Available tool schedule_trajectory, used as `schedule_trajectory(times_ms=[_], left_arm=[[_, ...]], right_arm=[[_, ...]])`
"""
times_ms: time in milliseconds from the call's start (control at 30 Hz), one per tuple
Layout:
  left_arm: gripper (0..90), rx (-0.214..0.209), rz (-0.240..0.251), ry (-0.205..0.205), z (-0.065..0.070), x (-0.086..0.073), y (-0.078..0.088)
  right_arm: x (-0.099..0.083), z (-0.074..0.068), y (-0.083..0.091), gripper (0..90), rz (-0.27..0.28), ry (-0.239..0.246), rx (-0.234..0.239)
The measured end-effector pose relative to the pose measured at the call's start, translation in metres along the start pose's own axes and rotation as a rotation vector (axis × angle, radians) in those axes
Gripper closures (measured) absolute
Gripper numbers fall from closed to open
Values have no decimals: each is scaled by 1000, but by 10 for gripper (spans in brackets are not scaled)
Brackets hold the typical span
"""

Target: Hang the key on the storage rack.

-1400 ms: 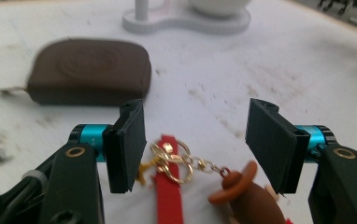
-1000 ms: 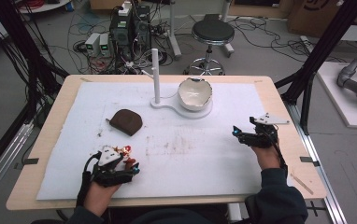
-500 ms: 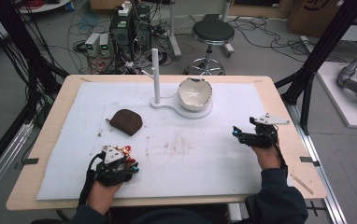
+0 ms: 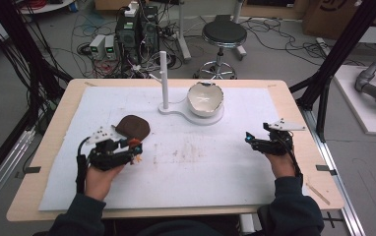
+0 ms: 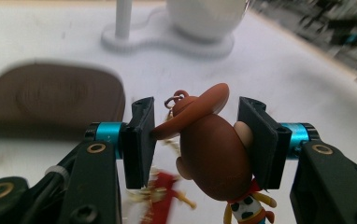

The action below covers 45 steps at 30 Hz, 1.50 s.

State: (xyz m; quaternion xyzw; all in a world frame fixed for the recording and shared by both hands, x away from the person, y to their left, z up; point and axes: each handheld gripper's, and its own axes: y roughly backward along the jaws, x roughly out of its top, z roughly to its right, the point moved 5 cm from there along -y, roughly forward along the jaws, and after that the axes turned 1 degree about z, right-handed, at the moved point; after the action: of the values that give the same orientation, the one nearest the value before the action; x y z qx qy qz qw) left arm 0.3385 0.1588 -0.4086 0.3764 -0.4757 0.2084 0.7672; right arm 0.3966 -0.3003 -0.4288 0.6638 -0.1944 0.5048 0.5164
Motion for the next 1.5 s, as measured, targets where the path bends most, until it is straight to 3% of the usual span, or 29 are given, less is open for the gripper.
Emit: schedule_trajectory(times_ms=[33,100,133,200,267,300,333,367,567,600,667,767,1133,1500], left_arm=[[481,-22,26,-6,-2,19,0],[480,-46,52,-19,-3,40,1],[481,-46,52,-19,-3,40,1],[481,-73,97,-28,-4,69,1],[481,-93,122,-39,-4,88,-1],[481,-93,122,-39,-4,88,-1],[481,-112,137,-40,-5,106,-6],[481,-112,137,-40,-5,106,-6],[481,-146,147,-66,-3,154,-27],[481,-146,147,-66,-3,154,-27],[481,-169,161,-62,-2,169,-35],[481,-191,171,-56,-1,180,-43],[481,-175,154,-21,-6,200,-76],[480,-165,123,-6,-10,201,-95]], right_arm=[[0,0,-1,202,-2,7,2],[0,-1,-2,201,-4,1,3],[1,-1,-2,201,-2,4,5],[1,-1,-2,202,-2,4,6],[1,0,-3,201,0,3,6],[1,0,-3,202,-2,-1,7],[1,1,-4,202,2,-3,7],[1,1,-4,201,3,-5,8],[2,2,-4,202,7,-8,8],[2,2,-4,202,7,-6,9],[2,2,-4,201,9,-10,8],[3,2,-4,202,13,-6,10],[3,3,-5,202,16,-3,15],[3,4,-6,202,15,-8,18]])
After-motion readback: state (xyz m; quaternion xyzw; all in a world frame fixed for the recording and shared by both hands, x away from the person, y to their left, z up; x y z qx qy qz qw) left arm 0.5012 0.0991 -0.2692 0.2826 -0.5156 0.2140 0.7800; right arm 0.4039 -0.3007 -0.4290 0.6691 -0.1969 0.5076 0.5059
